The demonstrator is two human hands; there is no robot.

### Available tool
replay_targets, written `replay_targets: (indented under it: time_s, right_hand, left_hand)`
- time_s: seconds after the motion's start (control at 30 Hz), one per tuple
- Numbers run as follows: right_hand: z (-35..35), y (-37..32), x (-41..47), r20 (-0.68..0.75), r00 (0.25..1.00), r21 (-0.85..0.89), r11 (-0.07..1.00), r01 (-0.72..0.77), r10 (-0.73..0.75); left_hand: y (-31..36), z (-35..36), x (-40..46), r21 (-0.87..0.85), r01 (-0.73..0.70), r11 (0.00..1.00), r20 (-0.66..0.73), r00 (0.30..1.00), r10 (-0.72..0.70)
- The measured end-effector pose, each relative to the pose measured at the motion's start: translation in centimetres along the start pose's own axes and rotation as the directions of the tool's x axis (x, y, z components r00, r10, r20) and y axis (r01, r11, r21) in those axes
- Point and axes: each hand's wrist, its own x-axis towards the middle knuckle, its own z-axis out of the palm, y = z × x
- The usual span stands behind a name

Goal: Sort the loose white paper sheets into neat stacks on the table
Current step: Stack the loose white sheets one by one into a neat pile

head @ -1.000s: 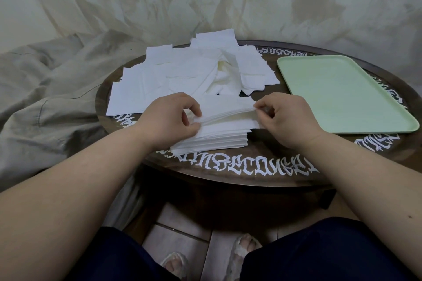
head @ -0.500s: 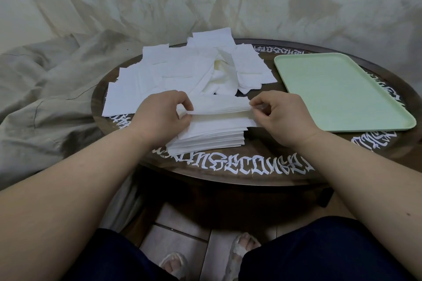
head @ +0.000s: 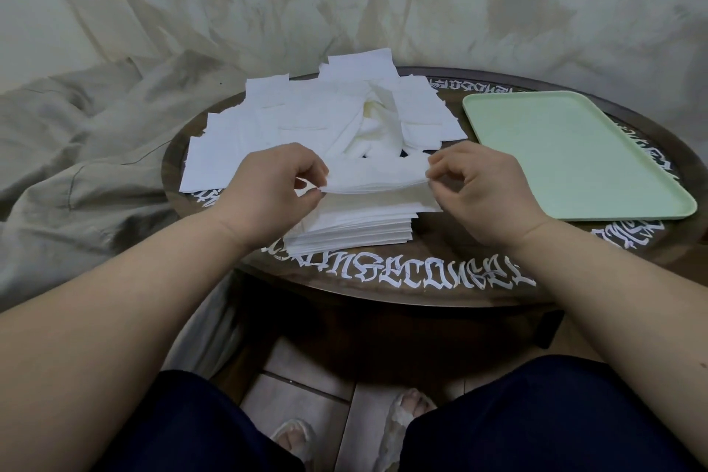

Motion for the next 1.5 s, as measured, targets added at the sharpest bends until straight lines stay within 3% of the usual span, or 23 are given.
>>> replay_targets:
  time_s: [0.17, 0.3, 0.7, 1.0, 1.17, 1.37, 1.5]
  right_hand:
    - [-0.18, -0.07, -0.55, 0.153, 0.986, -0.020, 0.998, -0.063, 0.065]
    - [-0.18, -0.03, -0.65, 0.195, 0.978, -0.043, 0.997, -0.070, 0.077]
    - [-0.50, 0.04, -0.68, 0.195, 0.978, -0.058, 0.996, -0.062, 0.073]
    - [-0.46, 0.16, -0.86, 0.377, 0.922, -0.150, 0.988, -0.039, 0.093]
    - [-0.16, -0.06, -0.68, 0.290, 0.955, -0.158, 0.987, -0.010, 0.056]
    - [-0.27, -0.59, -0.16, 0.095, 0.990, -0.053, 0.993, -0.103, 0.107]
    - [-0.24, -0.69, 0.12, 0.061, 0.987, -0.009, 0.988, -0.151, 0.151]
  left_hand:
    - [0.32, 0.31, -0.25, 0.087, 0.029, 0.996, 0.165, 0.985, -0.043]
    - [0.31, 0.13, -0.38, 0.082, 0.065, 0.995, 0.205, 0.975, -0.080]
    - [0.24, -0.14, -0.39, 0.041, 0.077, 0.996, 0.209, 0.974, -0.084]
    - [0.48, -0.03, -0.39, 0.082, 0.107, 0.991, 0.257, 0.958, -0.125]
    - [0.32, -0.02, -0.34, 0.123, 0.106, 0.987, 0.254, 0.958, -0.135]
    - [0.77, 0.11, -0.24, 0.169, 0.078, 0.983, 0.203, 0.973, -0.112]
    - [0.92, 0.14, -0.26, 0.190, 0.082, 0.978, 0.186, 0.976, -0.117]
